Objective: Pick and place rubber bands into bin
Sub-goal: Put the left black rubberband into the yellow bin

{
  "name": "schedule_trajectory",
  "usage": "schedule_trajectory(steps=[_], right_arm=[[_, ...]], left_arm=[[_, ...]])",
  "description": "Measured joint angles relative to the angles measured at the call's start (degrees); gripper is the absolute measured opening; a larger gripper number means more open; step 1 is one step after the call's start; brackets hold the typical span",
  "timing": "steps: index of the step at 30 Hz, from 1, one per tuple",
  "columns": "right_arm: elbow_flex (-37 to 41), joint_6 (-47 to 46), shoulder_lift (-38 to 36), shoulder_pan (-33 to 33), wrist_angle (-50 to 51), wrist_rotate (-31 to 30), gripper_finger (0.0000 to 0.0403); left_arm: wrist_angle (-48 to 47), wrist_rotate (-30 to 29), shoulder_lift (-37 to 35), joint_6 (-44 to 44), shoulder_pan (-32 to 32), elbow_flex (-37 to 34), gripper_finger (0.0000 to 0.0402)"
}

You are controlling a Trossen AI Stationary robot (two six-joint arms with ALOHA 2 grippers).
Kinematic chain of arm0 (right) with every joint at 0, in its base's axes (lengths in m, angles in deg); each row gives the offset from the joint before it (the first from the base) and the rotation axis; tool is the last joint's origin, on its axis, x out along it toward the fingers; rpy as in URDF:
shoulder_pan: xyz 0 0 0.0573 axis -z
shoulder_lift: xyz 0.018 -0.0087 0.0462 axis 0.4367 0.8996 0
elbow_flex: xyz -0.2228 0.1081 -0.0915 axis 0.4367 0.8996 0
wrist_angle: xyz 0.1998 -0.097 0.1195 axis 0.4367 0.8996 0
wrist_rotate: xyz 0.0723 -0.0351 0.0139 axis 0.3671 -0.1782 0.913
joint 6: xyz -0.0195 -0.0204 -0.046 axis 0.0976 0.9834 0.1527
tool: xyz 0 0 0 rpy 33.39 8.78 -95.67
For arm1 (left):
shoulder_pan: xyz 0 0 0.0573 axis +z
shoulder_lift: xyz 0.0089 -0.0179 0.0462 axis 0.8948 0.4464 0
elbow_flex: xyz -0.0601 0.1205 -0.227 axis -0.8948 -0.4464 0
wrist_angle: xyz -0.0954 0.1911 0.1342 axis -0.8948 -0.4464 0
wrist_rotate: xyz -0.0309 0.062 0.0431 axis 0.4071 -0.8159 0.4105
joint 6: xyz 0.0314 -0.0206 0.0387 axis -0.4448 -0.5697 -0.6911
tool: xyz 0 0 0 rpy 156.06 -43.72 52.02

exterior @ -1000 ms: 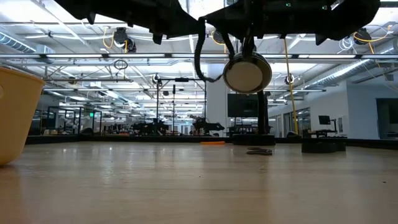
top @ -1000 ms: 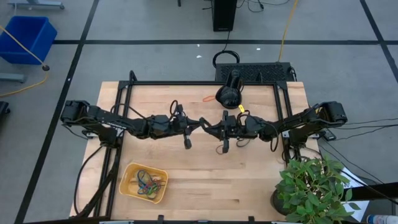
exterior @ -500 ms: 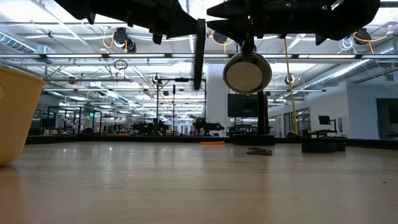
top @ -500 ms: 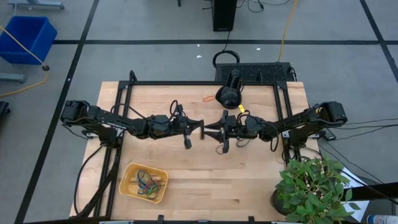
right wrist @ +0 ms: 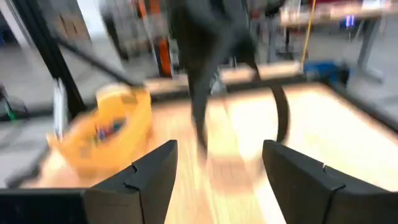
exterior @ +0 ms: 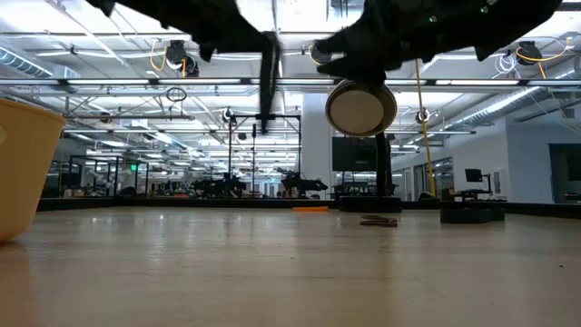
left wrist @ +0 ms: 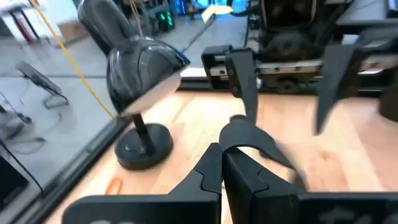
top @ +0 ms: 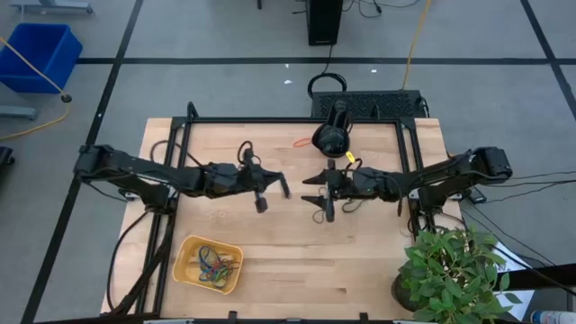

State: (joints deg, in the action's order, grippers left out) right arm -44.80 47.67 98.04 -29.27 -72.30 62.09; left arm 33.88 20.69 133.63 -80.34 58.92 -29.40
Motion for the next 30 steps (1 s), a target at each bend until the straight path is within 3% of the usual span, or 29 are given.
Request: schedule_trajectory(steps=[6,15,30], right_arm=[[0.1,0.0,-0.5,0.0,10.8,0.0,0.0227],[0.1,4.3,-0.6,0.0,15.6,0.0,0.0231],[2.8,7.9,-0.6,2.0,14.7,0.0,0.0228]], left_arm=[[-16.4,3.8,-9.3,7.5,-2.3,0.0,0.0007],[-27.2,12.9,-18.6,25.3,-11.4,0.0,0.0004],[-39.8,18.9,-16.5,69.1,-29.7,0.0,0.0003]])
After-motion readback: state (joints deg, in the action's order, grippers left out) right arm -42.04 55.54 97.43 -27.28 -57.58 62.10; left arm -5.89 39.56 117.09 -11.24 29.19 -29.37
